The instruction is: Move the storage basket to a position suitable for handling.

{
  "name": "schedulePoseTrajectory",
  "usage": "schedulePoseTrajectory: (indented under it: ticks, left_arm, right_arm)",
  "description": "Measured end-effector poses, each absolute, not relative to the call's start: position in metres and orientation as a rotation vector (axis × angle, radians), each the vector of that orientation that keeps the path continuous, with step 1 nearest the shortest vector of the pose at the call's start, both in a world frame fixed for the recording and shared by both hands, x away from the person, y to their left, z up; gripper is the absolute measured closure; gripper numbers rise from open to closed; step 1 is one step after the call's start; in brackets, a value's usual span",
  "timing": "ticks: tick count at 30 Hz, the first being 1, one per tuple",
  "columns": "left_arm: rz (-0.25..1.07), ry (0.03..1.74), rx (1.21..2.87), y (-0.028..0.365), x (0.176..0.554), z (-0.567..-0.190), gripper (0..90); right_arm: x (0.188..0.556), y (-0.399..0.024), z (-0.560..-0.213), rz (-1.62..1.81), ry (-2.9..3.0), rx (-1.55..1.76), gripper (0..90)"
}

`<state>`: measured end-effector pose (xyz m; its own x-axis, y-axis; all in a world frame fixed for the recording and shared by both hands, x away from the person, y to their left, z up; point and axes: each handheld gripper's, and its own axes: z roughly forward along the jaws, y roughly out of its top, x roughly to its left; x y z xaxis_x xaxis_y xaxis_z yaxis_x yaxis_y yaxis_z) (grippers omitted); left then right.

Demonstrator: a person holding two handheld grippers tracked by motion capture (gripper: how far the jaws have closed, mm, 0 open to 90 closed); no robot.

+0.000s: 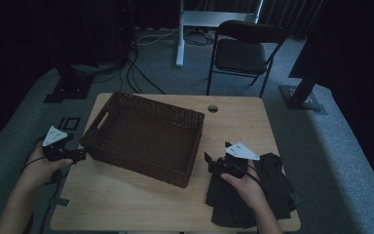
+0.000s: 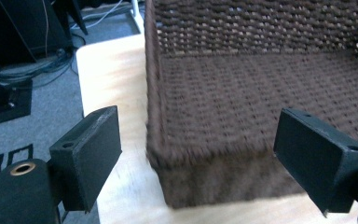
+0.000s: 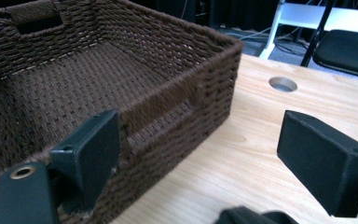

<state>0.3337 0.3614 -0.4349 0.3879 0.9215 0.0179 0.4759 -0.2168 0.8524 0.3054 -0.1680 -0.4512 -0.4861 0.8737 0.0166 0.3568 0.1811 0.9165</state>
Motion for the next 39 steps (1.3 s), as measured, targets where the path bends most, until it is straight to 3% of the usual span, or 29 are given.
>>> schedulePoseTrajectory:
  ticks: [19, 21, 22, 24, 25, 26, 34, 39]
  left_arm:
    - [0.690, 1.280, 1.870, 0.358, 0.384, -0.453, 18.1]
    - [0.684, 1.288, 1.868, 0.356, 0.385, -0.456, 20.3]
    - [0.683, 1.282, 1.867, 0.355, 0.385, -0.458, 22.0]
    - [0.709, 1.276, 1.834, 0.355, 0.386, -0.460, 38.0]
    - [0.713, 1.287, 1.820, 0.356, 0.387, -0.461, 39.6]
    - [0.718, 1.290, 1.816, 0.356, 0.387, -0.462, 47.1]
    - [0.693, 1.330, 1.821, 0.356, 0.390, -0.466, 57.0]
    - [0.677, 1.343, 1.861, 0.354, 0.389, -0.468, 68.0]
  right_arm:
    - [0.314, -0.107, -0.455, 1.327, 1.952, 1.134, 13.7]
    - [0.315, -0.104, -0.459, 1.336, 1.944, 1.151, 21.6]
    - [0.315, -0.102, -0.461, 1.338, 1.942, 1.159, 24.4]
    - [0.315, -0.099, -0.465, 1.313, 1.942, 1.171, 25.8]
    - [0.315, -0.098, -0.467, 1.306, 1.946, 1.178, 27.4]
    - [0.316, -0.098, -0.471, 1.294, 1.950, 1.206, 30.8]
    - [0.318, -0.096, -0.476, 1.299, 1.965, 1.272, 37.8]
    - [0.320, -0.093, -0.476, 1.279, 1.973, 1.300, 41.7]
